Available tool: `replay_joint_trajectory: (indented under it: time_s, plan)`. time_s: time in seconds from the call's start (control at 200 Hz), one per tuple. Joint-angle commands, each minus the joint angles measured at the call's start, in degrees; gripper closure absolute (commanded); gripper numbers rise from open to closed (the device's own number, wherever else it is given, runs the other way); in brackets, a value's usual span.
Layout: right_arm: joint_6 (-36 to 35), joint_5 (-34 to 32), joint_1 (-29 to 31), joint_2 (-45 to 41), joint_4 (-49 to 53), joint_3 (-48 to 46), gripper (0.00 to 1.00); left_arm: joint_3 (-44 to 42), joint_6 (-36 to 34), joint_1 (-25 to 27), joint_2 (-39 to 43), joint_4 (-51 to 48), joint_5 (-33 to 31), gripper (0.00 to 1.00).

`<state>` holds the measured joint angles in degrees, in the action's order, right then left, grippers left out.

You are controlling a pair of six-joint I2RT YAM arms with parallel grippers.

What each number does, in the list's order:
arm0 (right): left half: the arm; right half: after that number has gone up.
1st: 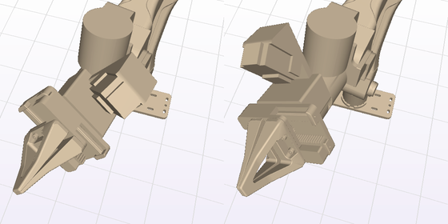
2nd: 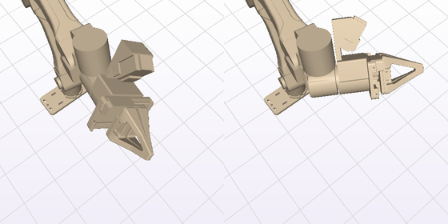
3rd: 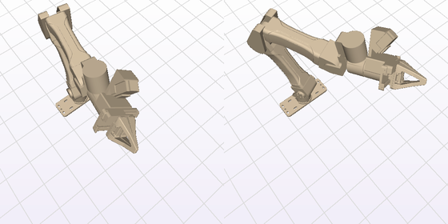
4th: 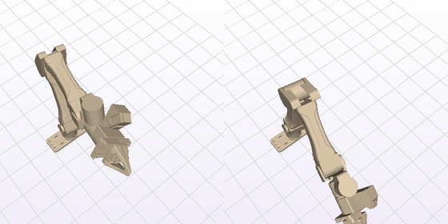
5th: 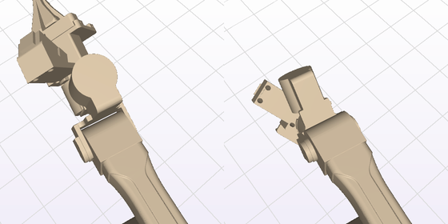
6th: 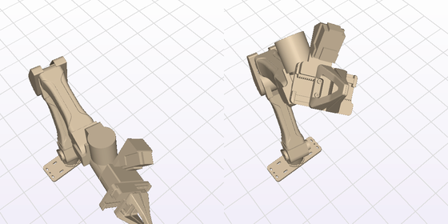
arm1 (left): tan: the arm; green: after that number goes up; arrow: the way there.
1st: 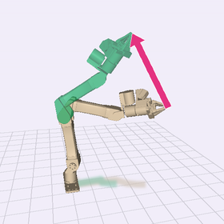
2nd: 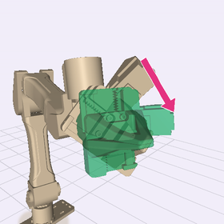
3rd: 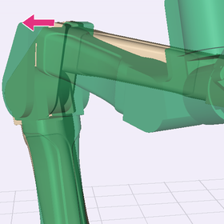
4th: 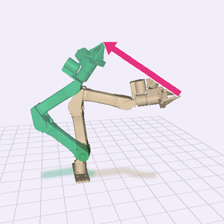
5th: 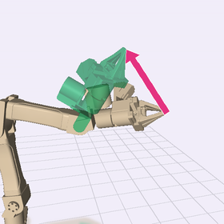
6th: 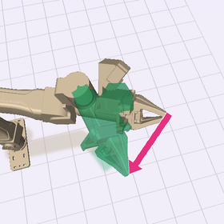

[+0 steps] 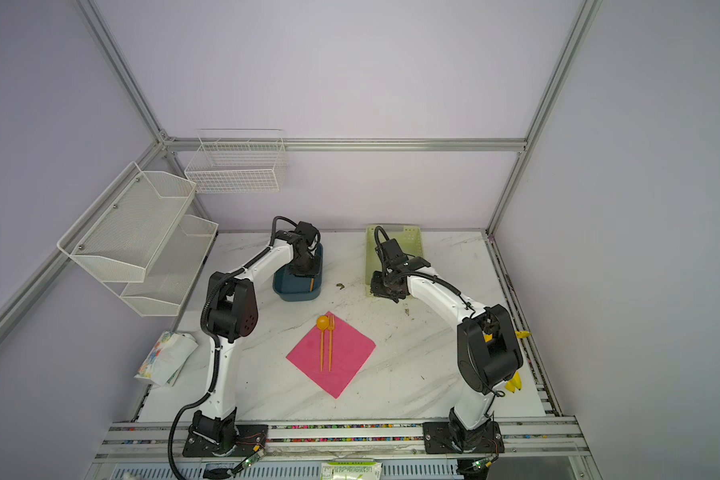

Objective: Place the utensils on the paper napkin and roll it up
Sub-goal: 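Lower the left gripper into the teal tray and close on the yellow knife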

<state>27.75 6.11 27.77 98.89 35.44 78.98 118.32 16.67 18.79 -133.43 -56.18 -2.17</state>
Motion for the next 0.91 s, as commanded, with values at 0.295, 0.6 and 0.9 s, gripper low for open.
replay_joint_trajectory:
  time_s: [0.295,0.6,0.9]
  plan:
    - [-1.8,1.4,-2.3,0.2,-0.5,-0.1,0.69,7.6,-2.0,-0.1,-4.5,-1.4,-1.7,0.73]
    - [-1.8,1.6,-2.7,-0.2,-0.7,-0.9,0.69,7.1,-1.7,-0.2,-6.2,-2.0,-2.5,0.77]
    - [-1.7,1.6,-2.9,-0.9,-0.7,-1.3,0.69,5.8,-0.9,-0.8,-7.5,-1.9,-2.0,0.82]
